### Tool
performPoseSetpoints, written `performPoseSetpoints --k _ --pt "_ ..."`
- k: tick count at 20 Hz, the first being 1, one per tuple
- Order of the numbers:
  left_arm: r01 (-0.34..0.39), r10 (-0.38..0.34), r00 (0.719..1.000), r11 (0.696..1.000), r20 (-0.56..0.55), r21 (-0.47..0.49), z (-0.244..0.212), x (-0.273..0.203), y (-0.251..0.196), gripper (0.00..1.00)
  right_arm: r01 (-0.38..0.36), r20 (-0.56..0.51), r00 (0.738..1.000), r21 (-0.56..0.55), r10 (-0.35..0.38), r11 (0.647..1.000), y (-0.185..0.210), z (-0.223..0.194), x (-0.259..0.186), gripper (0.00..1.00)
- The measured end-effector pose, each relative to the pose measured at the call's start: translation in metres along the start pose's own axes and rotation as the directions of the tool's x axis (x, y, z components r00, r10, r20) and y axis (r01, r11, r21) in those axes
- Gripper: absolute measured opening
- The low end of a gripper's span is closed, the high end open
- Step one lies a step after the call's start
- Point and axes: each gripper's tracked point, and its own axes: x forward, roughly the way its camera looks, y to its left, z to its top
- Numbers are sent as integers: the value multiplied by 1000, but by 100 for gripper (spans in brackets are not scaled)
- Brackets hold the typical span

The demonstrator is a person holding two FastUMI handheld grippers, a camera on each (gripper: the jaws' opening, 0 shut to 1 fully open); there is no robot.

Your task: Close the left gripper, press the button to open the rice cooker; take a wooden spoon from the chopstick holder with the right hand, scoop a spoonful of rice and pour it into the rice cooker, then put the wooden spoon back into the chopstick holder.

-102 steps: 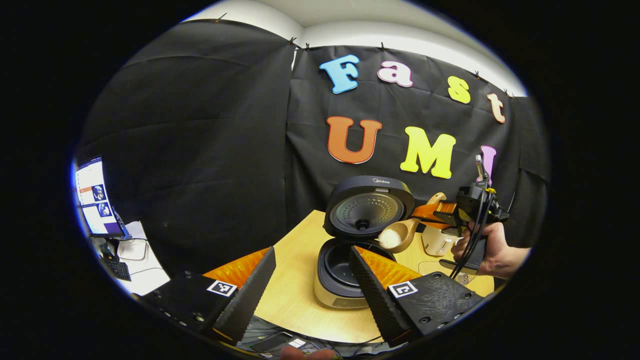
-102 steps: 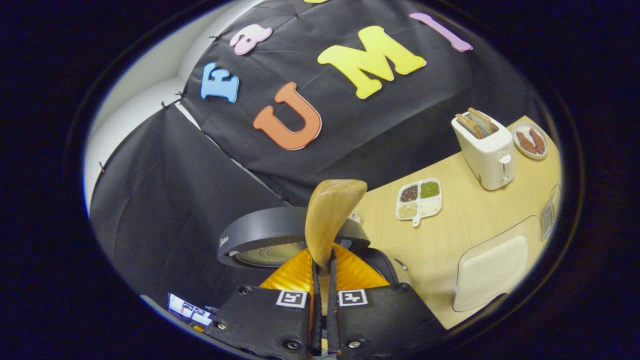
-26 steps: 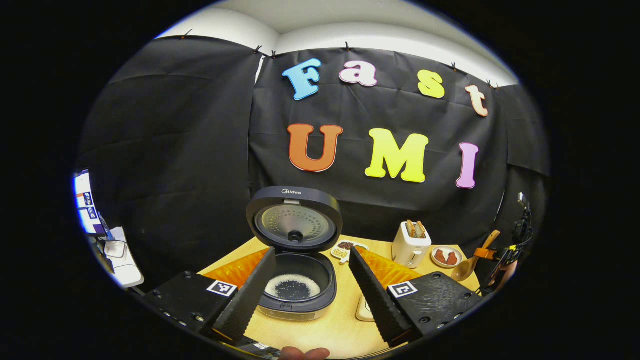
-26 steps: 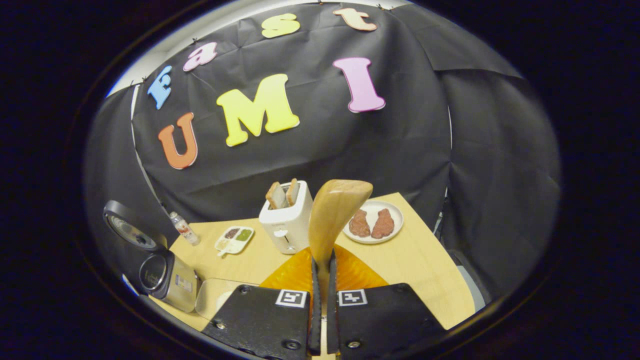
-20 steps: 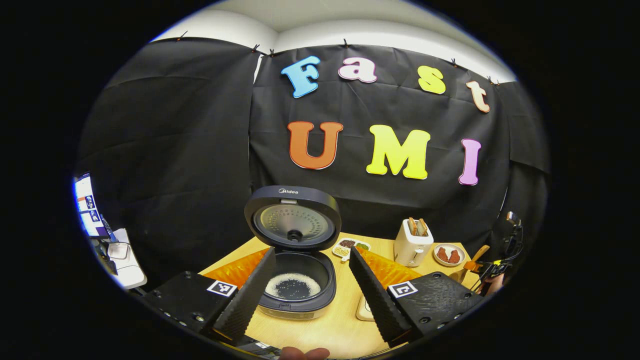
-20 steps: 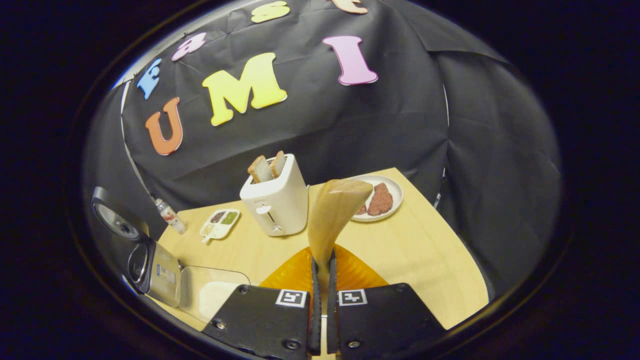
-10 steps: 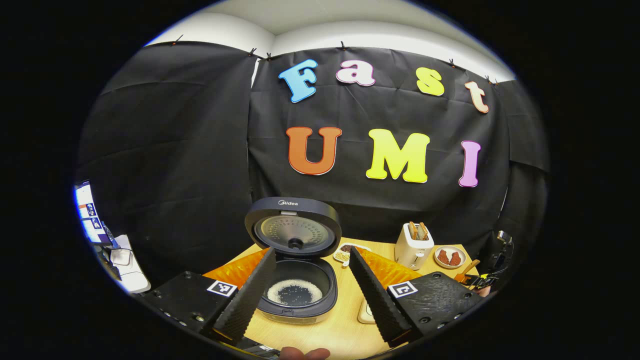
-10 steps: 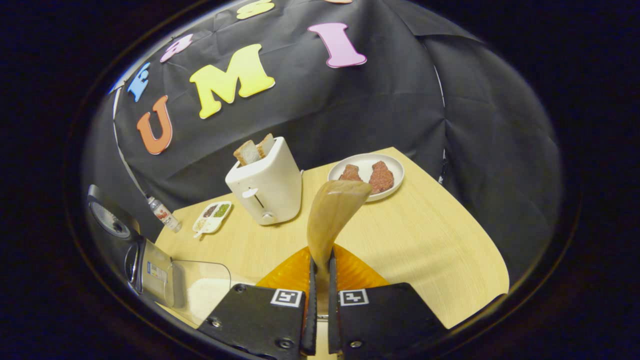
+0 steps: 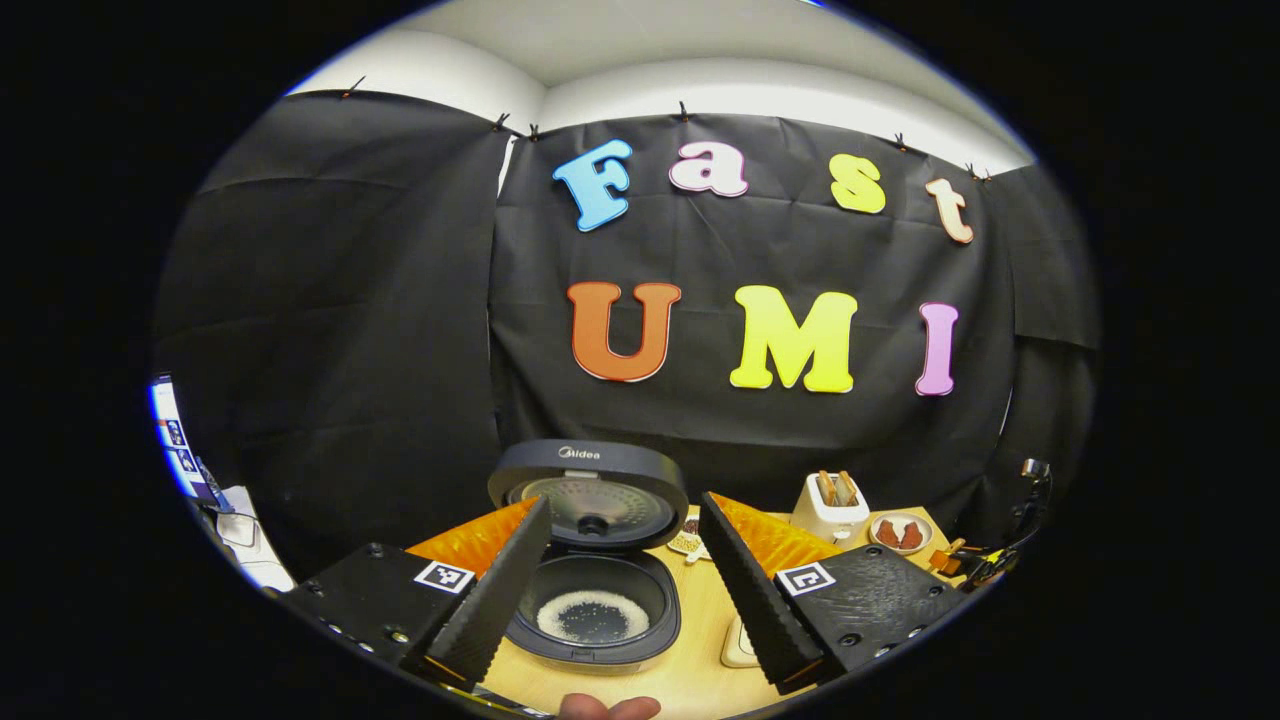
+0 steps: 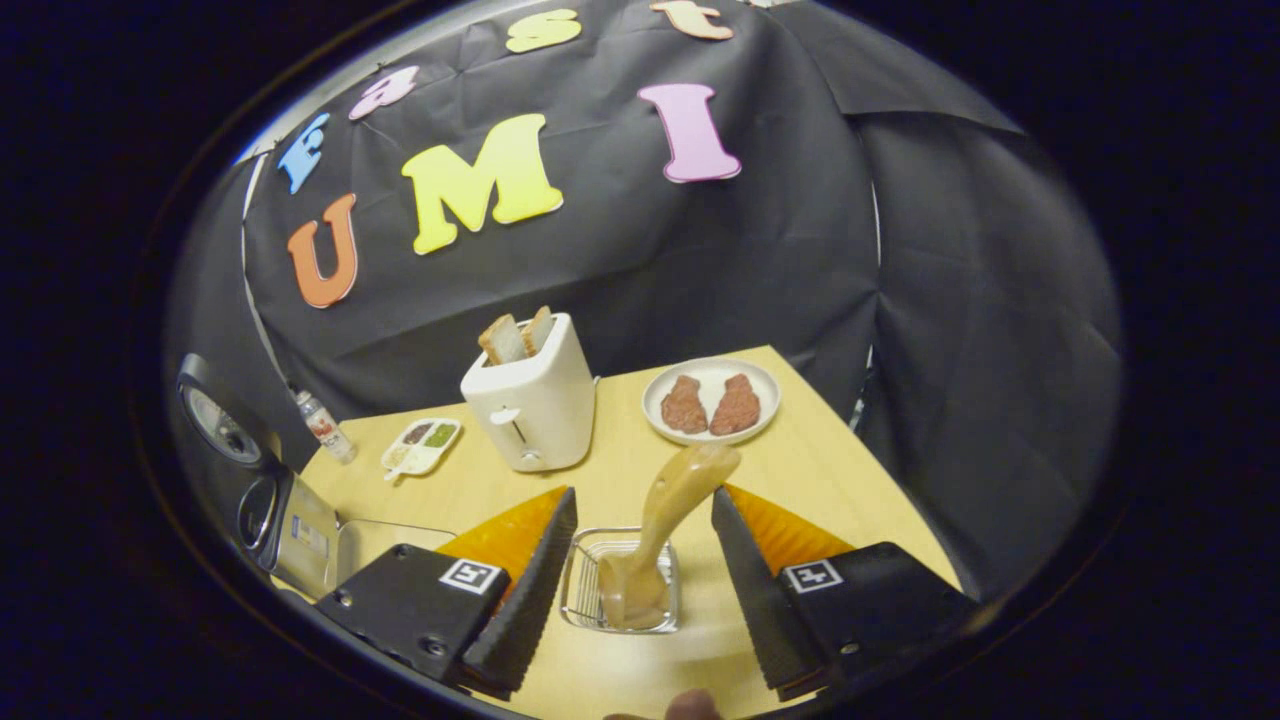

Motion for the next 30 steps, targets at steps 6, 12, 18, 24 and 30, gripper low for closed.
performPoseSetpoints --k 6,12,18,24,30 --pt "12 -12 998 1000 63 2 28 36 16 94 55 158 987 -68 -44 996 -8 65 -71 90" --pt "14 -14 1000 1000 13 -10 28 87 37 94 61 229 973 -124 -31 990 16 79 -141 100" --pt "16 -15 999 1000 -38 8 15 131 55 95 92 249 967 -124 -58 988 25 62 -190 100" --pt "19 -17 990 1000 -141 14 -8 157 55 95 118 207 974 -131 -89 984 26 38 -202 100" --pt "18 -15 974 1000 -226 11 -23 136 55 96 83 206 977 -162 -49 983 45 35 -200 100"
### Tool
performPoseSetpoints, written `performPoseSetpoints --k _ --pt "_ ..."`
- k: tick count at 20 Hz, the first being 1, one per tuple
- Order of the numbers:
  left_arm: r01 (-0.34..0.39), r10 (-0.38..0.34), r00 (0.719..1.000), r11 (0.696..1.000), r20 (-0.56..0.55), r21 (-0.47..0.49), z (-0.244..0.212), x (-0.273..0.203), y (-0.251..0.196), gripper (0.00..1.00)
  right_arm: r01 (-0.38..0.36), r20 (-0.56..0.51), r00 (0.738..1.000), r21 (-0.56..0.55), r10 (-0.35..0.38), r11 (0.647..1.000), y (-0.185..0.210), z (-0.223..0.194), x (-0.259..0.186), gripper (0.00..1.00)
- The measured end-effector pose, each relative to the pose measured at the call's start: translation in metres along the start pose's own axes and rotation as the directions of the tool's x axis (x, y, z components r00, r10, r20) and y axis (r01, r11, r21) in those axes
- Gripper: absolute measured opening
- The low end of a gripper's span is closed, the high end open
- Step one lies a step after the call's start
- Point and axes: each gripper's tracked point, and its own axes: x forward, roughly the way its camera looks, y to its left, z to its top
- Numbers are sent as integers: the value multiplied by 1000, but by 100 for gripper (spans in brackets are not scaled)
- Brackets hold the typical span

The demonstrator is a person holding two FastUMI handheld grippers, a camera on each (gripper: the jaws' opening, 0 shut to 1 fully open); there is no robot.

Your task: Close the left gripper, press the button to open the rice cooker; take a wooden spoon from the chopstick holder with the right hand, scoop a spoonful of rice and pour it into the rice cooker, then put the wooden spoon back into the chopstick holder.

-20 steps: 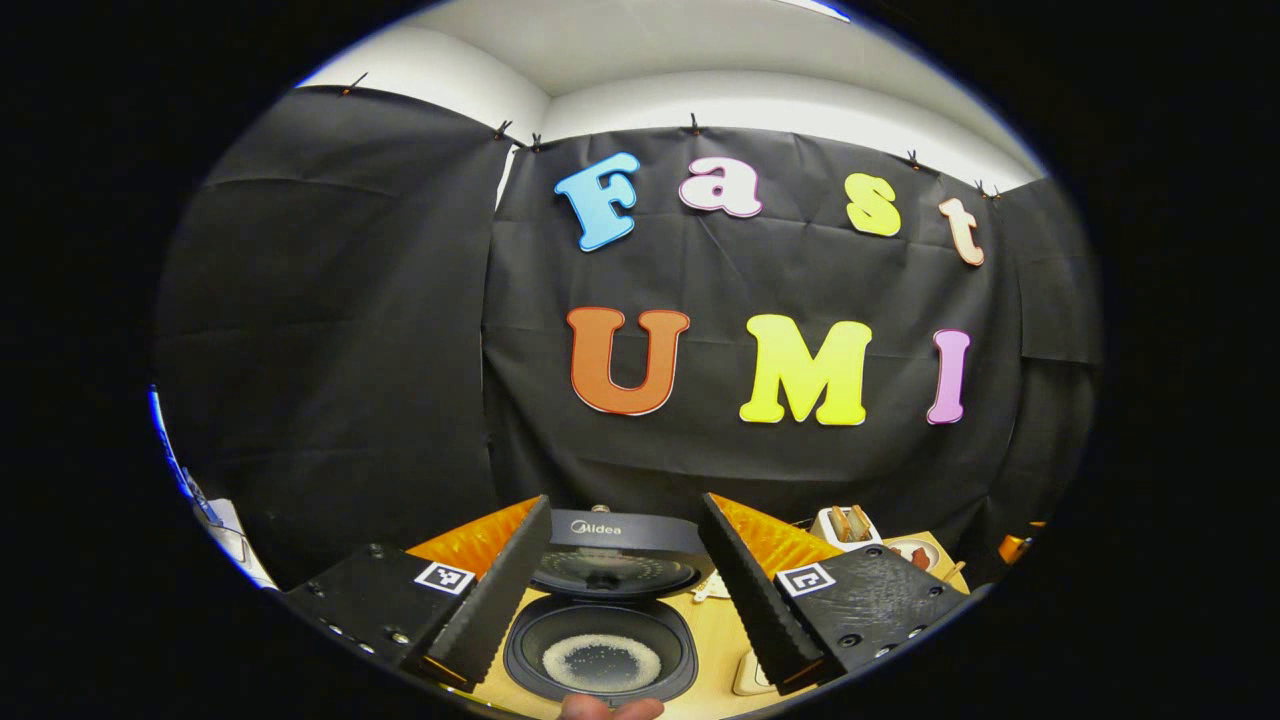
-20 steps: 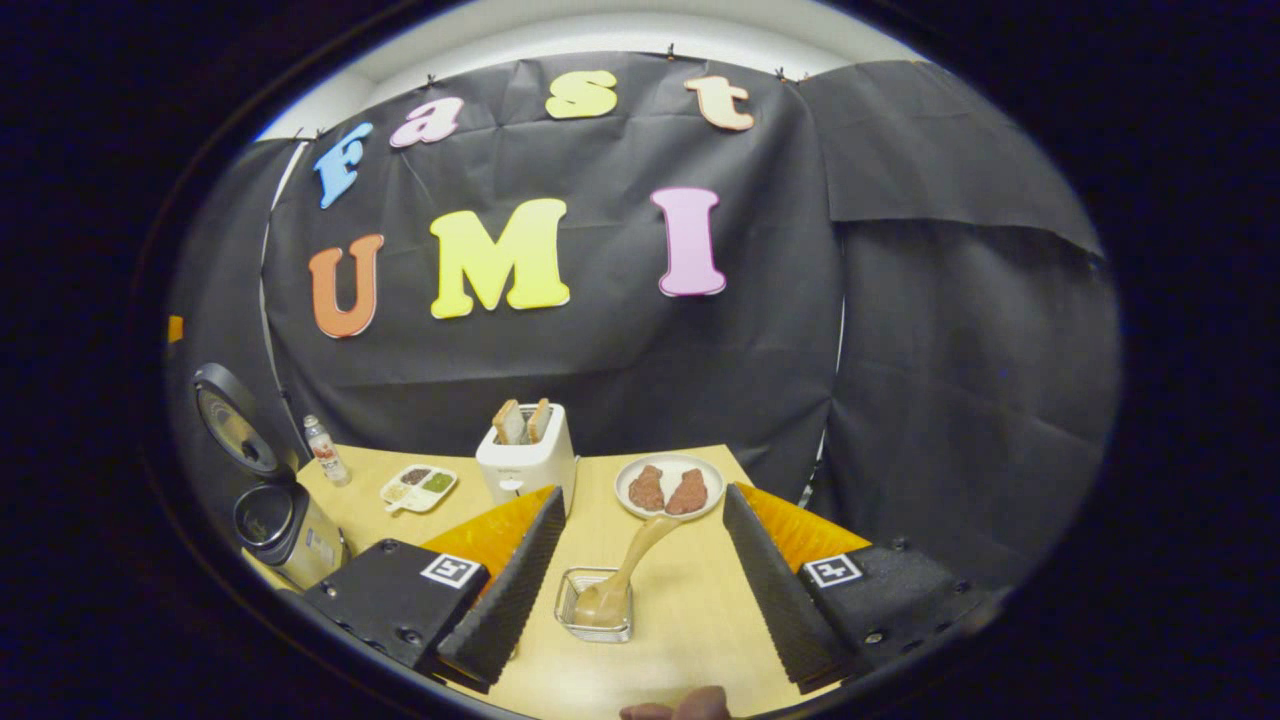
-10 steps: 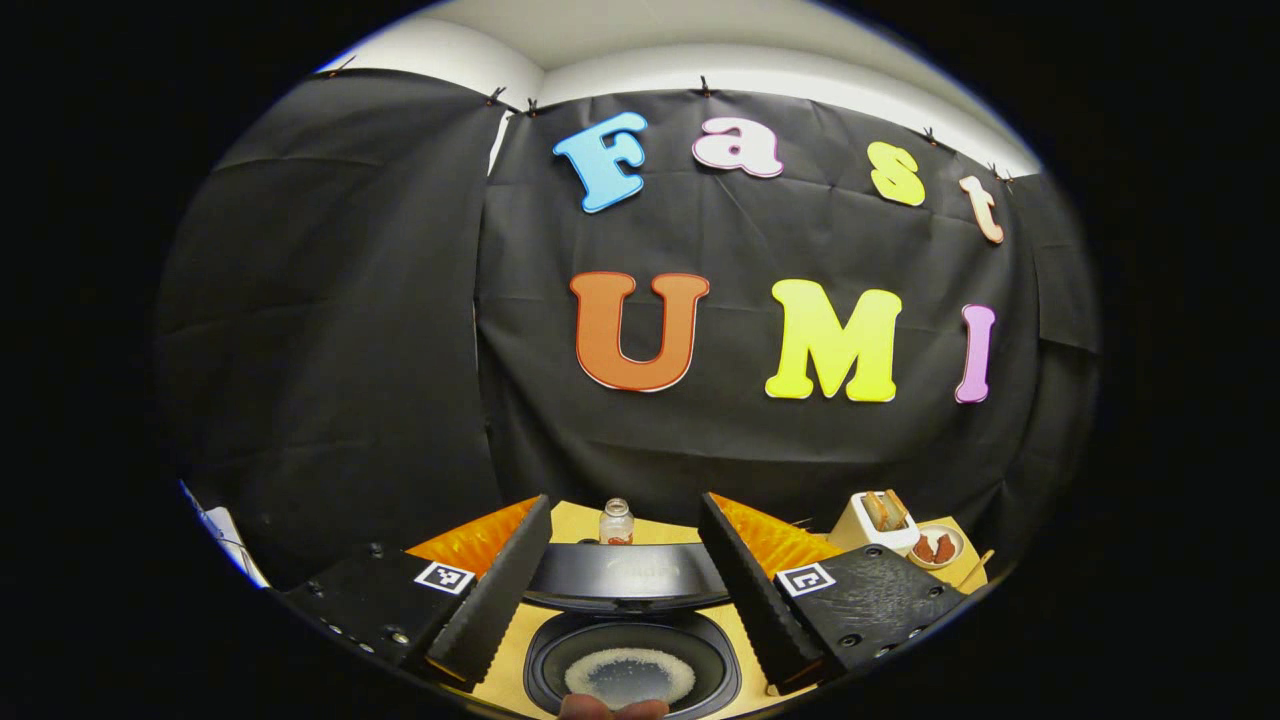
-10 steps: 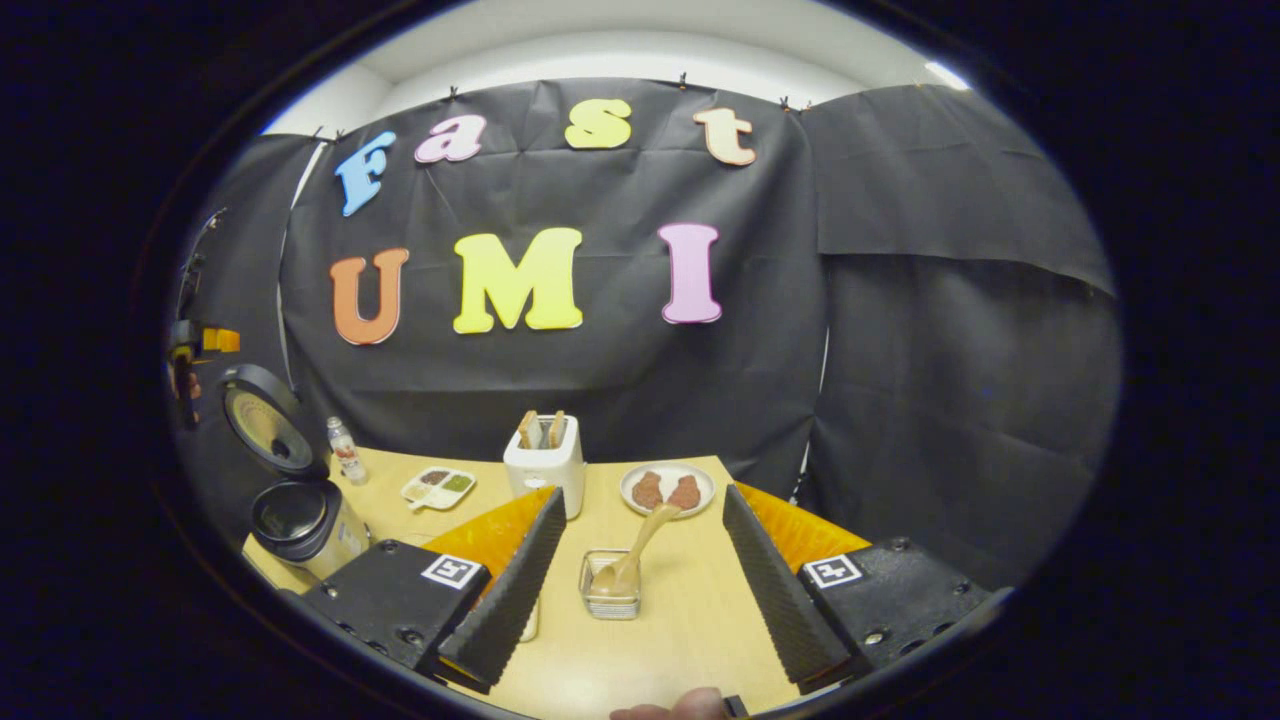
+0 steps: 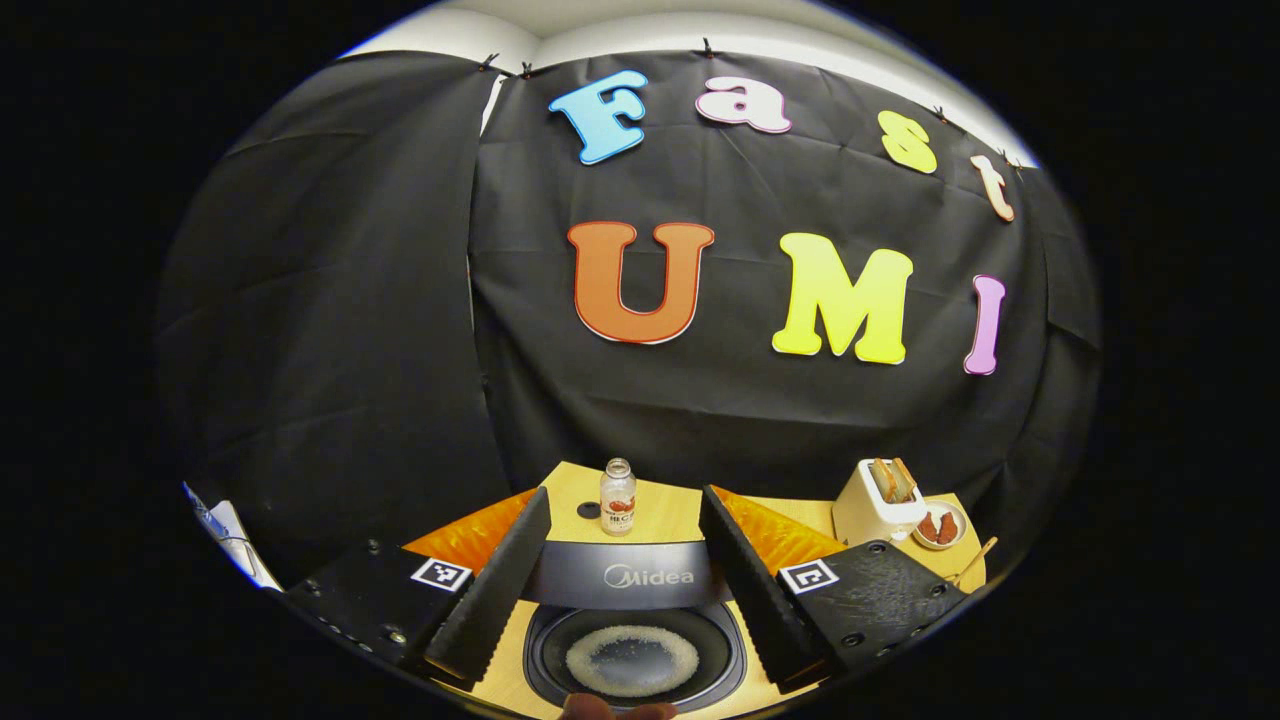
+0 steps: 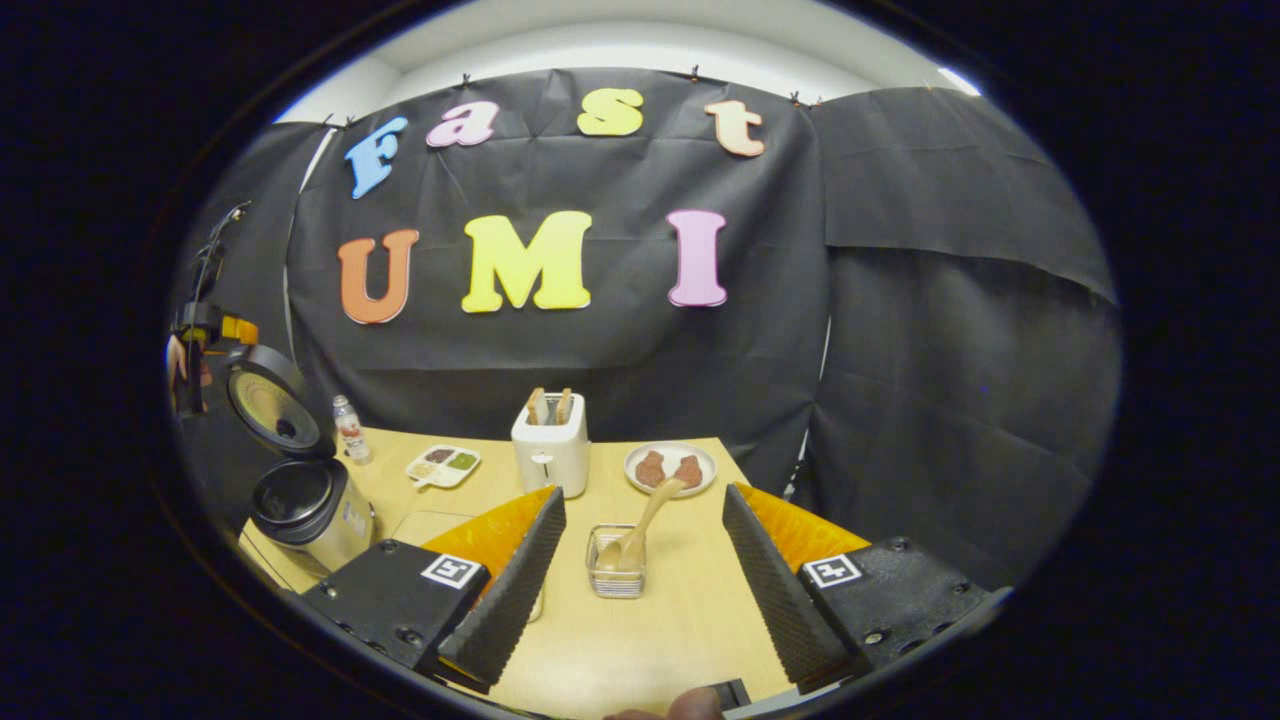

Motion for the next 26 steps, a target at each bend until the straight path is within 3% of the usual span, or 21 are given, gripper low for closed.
performPoseSetpoints --k 8,11,18,26 --pt "47 -52 969 998 -241 -29 -91 -60 -17 96 -77 -2 997 -25 77 997 32 -9 12 100" --pt "39 -34 953 999 -301 10 -129 -67 -18 96 -82 -7 997 -29 82 996 32 -13 9 100" --pt "33 -21 923 999 -384 27 -180 -65 -18 97 -60 -30 998 -18 60 998 14 -17 13 100" --pt "19 -4 893 999 -449 30 -219 -62 -21 96 -81 -15 997 -19 81 997 22 -8 21 100"
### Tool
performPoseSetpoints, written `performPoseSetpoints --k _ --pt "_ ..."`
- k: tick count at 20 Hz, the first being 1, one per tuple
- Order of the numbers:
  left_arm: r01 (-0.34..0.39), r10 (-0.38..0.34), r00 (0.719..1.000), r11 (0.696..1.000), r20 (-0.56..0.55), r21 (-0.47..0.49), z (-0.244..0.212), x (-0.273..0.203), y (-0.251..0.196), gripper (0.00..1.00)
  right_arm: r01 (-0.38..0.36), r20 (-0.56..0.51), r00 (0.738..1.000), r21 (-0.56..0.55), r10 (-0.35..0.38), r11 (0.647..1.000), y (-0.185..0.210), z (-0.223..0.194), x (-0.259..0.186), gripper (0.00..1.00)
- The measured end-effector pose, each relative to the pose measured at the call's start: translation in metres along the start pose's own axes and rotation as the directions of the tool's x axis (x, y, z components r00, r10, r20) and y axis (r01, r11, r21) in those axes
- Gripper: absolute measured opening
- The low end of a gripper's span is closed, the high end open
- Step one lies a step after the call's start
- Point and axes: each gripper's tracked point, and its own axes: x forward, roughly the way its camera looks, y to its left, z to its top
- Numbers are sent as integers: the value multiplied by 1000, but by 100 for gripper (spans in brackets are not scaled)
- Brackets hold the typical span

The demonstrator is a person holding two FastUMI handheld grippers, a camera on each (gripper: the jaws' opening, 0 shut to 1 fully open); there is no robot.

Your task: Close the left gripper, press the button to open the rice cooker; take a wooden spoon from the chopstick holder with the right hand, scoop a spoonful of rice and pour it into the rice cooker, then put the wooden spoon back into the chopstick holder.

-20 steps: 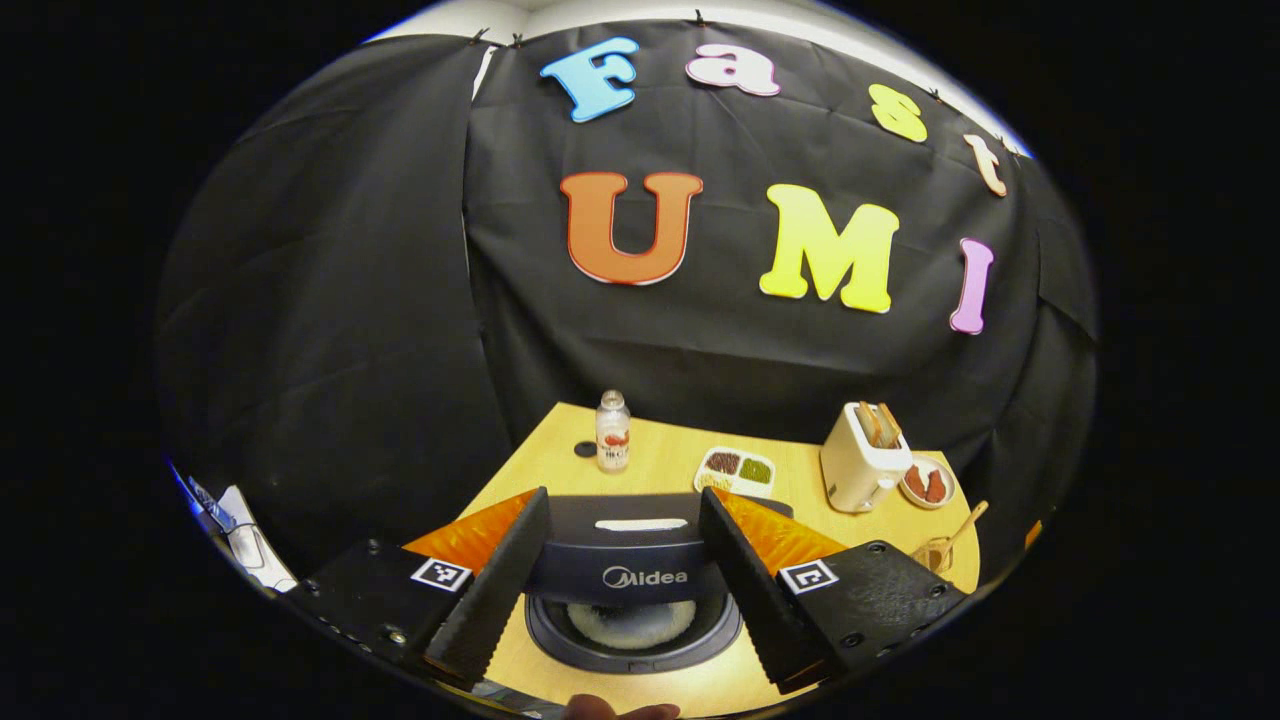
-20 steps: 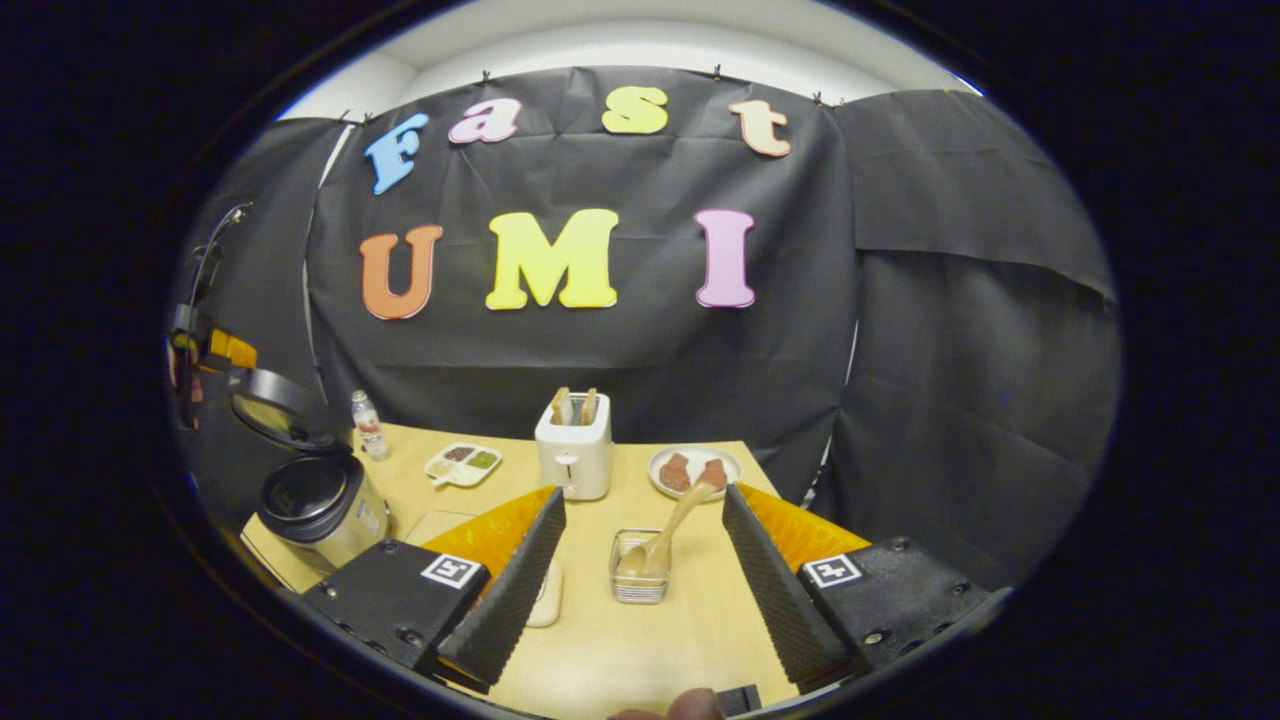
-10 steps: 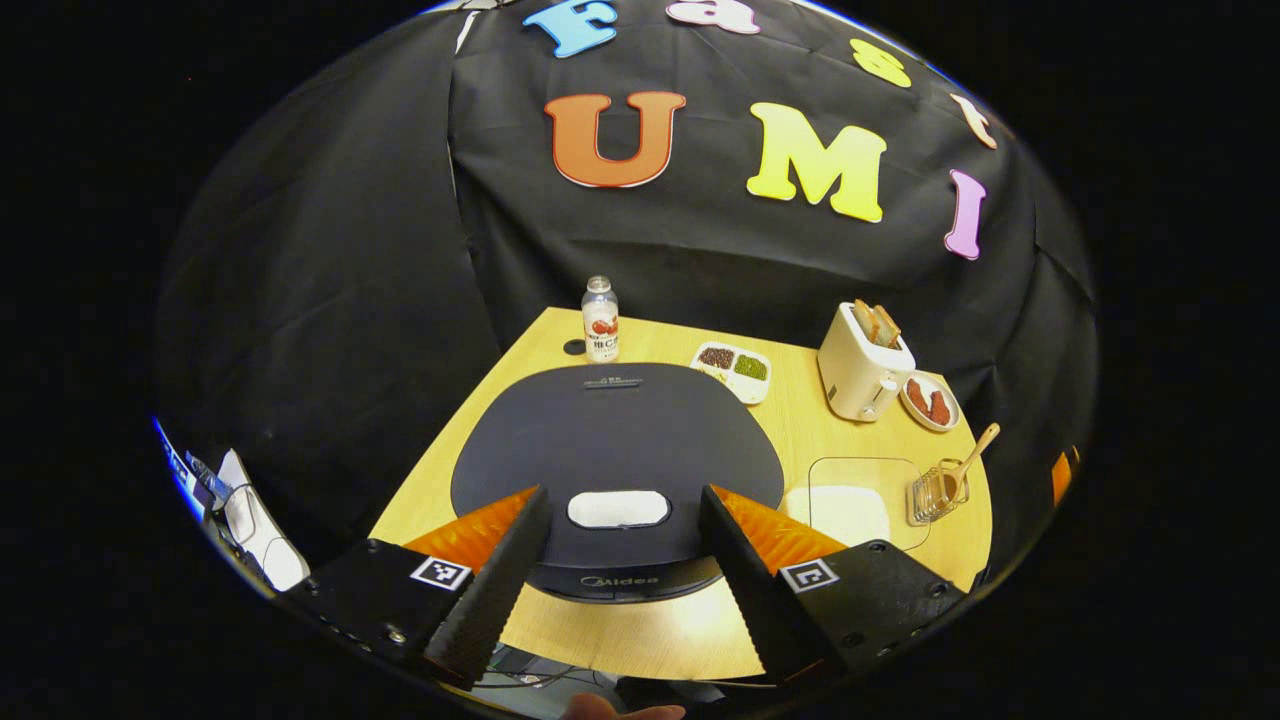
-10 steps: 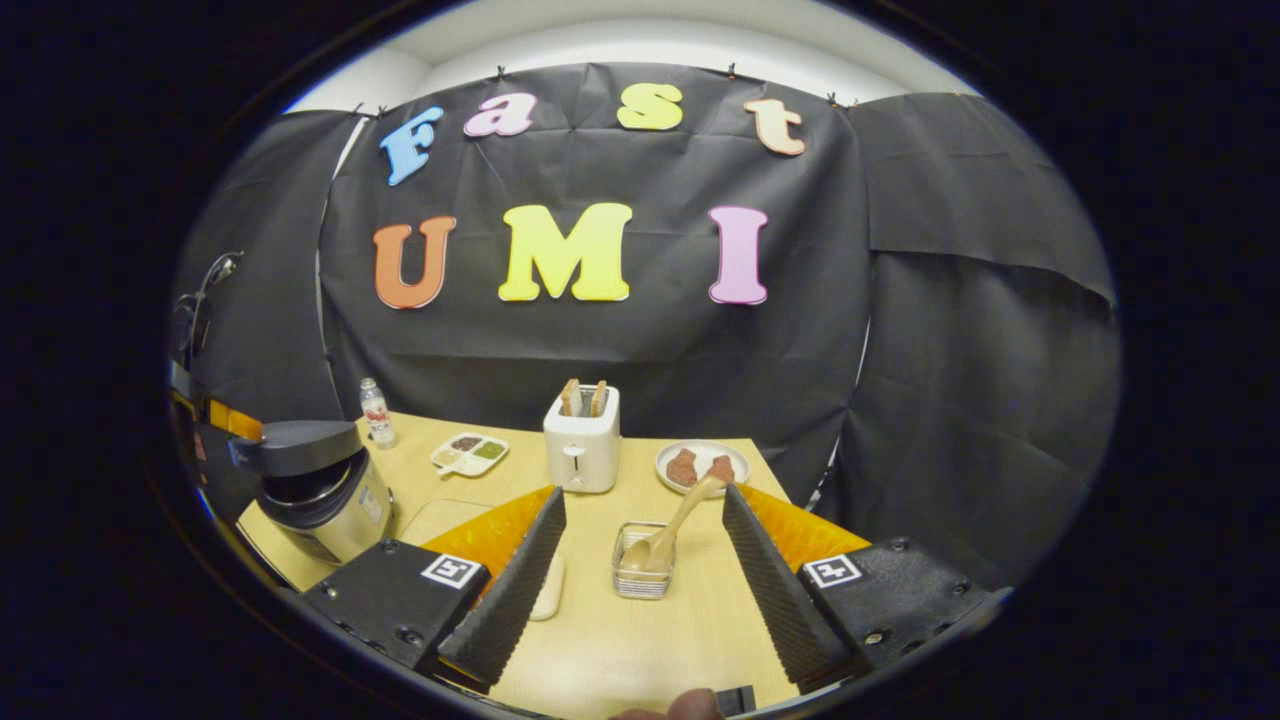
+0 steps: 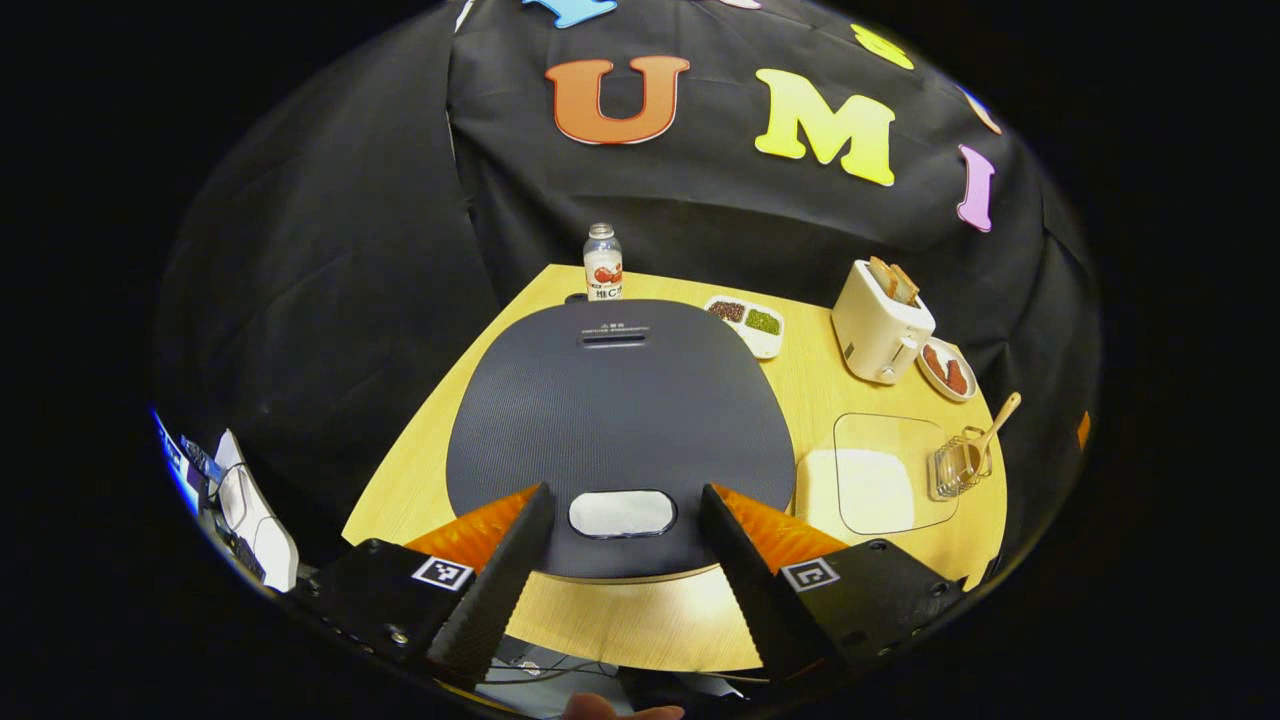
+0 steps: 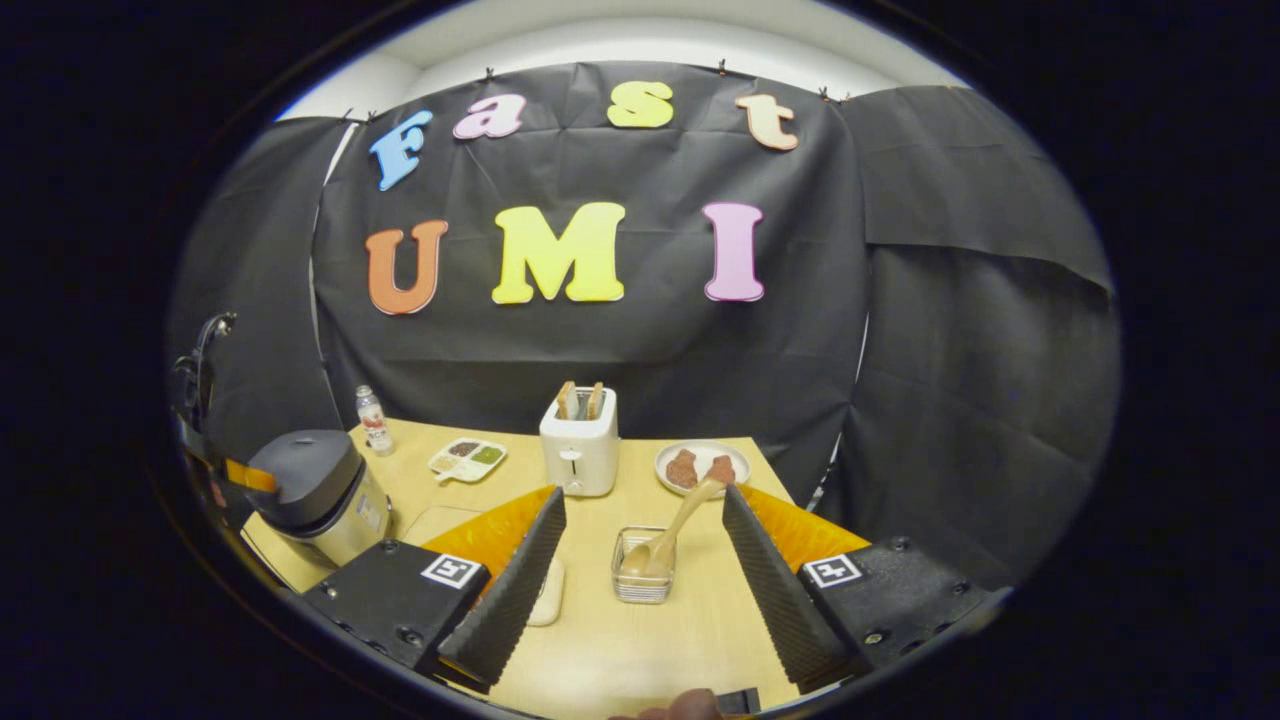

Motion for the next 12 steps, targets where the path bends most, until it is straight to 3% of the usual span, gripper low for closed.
performPoseSetpoints --k 6,12 --pt "12 -12 999 1000 48 -5 -8 2 2 99 -39 4 999 -4 39 999 4 3 12 100" --pt "-41 44 997 998 68 -39 -1 3 6 99 -107 19 994 19 106 994 9 10 37 100"
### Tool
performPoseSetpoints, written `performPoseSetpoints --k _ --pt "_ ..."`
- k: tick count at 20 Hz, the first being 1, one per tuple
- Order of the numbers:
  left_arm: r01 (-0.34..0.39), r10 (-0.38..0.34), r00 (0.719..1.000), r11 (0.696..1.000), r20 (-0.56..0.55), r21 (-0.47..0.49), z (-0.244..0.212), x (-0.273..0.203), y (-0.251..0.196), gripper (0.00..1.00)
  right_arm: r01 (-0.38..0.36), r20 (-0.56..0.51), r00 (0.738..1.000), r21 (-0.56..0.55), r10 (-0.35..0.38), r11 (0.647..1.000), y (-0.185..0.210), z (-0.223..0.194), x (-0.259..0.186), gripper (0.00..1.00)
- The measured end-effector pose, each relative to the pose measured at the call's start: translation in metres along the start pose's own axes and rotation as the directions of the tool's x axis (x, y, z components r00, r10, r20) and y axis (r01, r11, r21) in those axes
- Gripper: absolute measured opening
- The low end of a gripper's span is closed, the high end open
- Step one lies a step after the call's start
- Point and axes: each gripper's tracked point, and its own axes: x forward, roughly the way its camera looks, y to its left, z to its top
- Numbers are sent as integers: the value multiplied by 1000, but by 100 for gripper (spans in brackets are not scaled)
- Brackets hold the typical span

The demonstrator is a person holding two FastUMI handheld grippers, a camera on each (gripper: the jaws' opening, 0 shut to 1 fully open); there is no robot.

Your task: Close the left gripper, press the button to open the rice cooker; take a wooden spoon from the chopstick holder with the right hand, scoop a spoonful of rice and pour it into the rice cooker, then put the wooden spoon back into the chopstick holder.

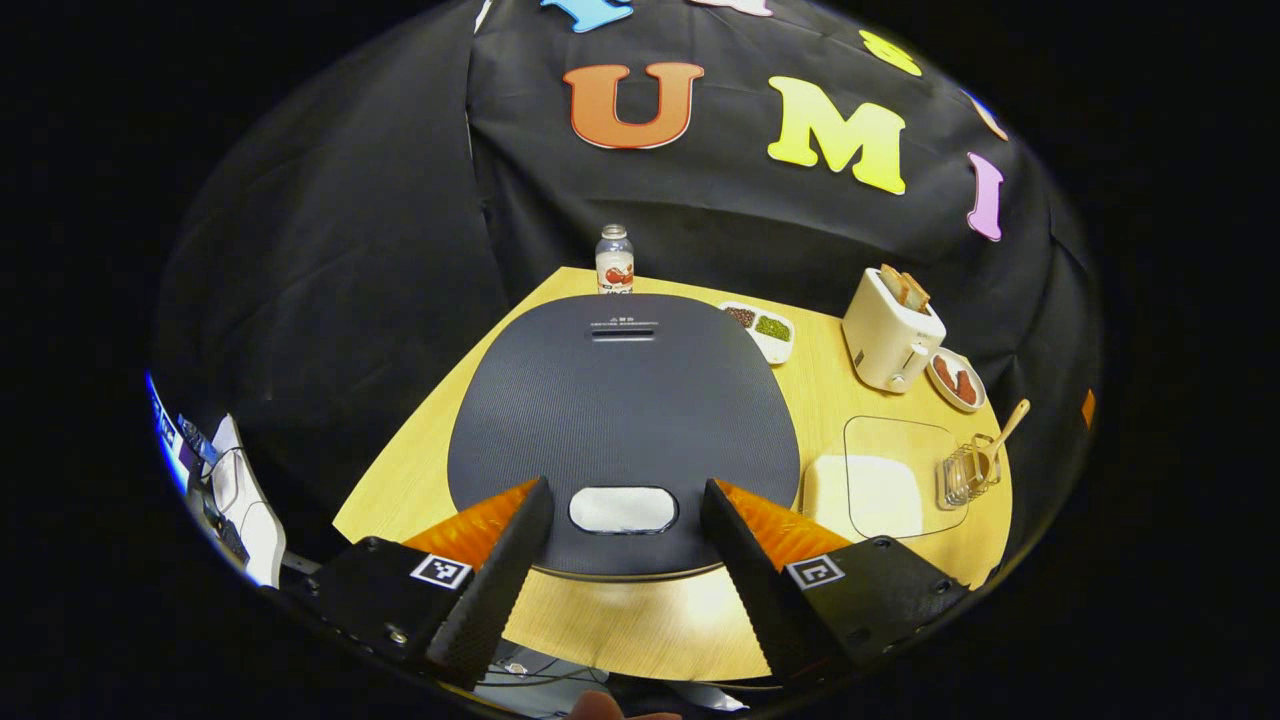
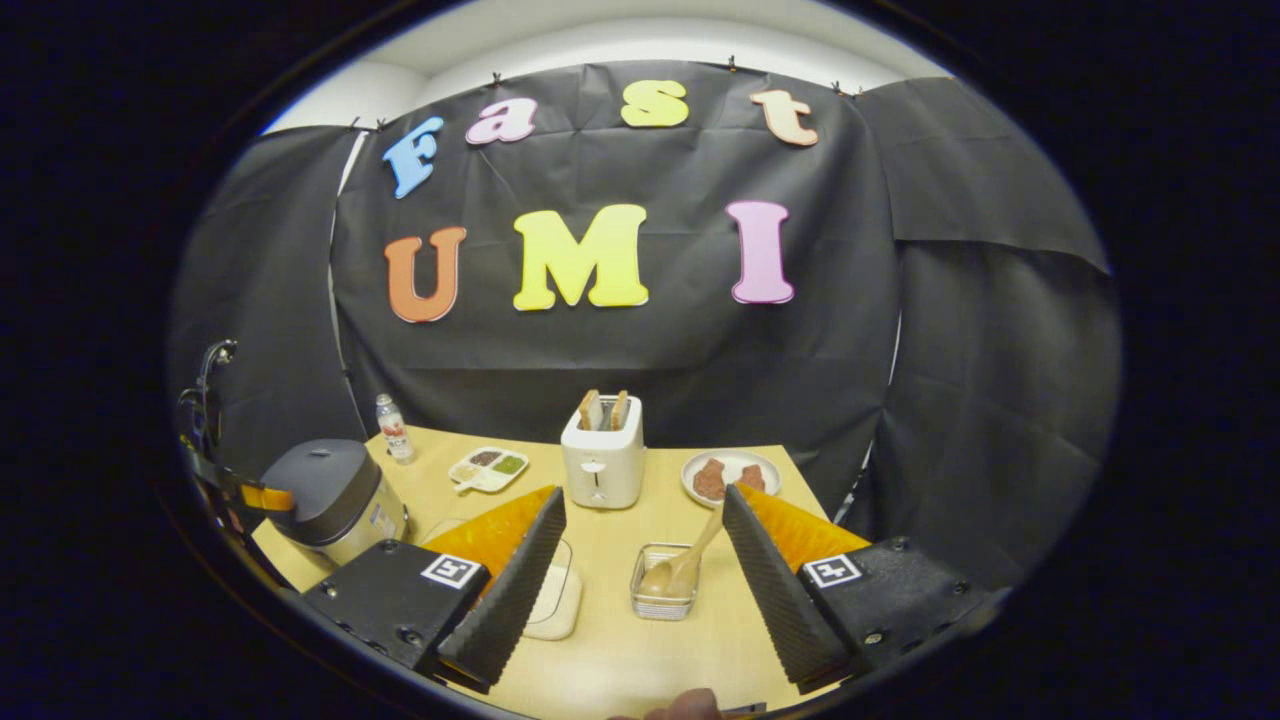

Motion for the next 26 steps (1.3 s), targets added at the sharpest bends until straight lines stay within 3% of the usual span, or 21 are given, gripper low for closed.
performPoseSetpoints --k 5,7,12,15,18,19,22,24,25,26 --pt "-100 101 992 995 74 -15 11 -9 7 97 -76 40 996 -3 76 997 6 20 30 100" --pt "-100 102 982 995 160 -21 31 -29 -2 97 -95 54 994 2 95 995 4 27 38 100" --pt "-70 81 913 997 399 -42 92 -89 -29 96 -88 102 991 34 85 996 2 48 34 100" --pt "-9 26 858 999 512 -35 125 -130 -51 100 -94 128 988 33 89 995 15 62 23 100" --pt "37 -35 802 999 596 9 144 -163 -62 91 -89 170 982 21 84 996 32 80 1 100" --pt "60 -58 794 998 605 17 145 -170 -66 100 -79 181 981 17 75 997 38 85 -9 100" --pt "116 -126 770 992 625 57 138 -188 -69 90 -36 205 978 11 33 999 51 88 -47 100" --pt "131 -176 761 984 624 118 127 -195 -68 90 10 215 977 8 -12 1000 61 87 -73 100" --pt "138 -200 752 979 627 147 123 -200 -68 96 33 215 976 7 -34 999 67 84 -86 100" --pt "147 -218 741 976 635 163 121 -207 -65 96 50 211 976 6 -50 999 75 80 -100 100"
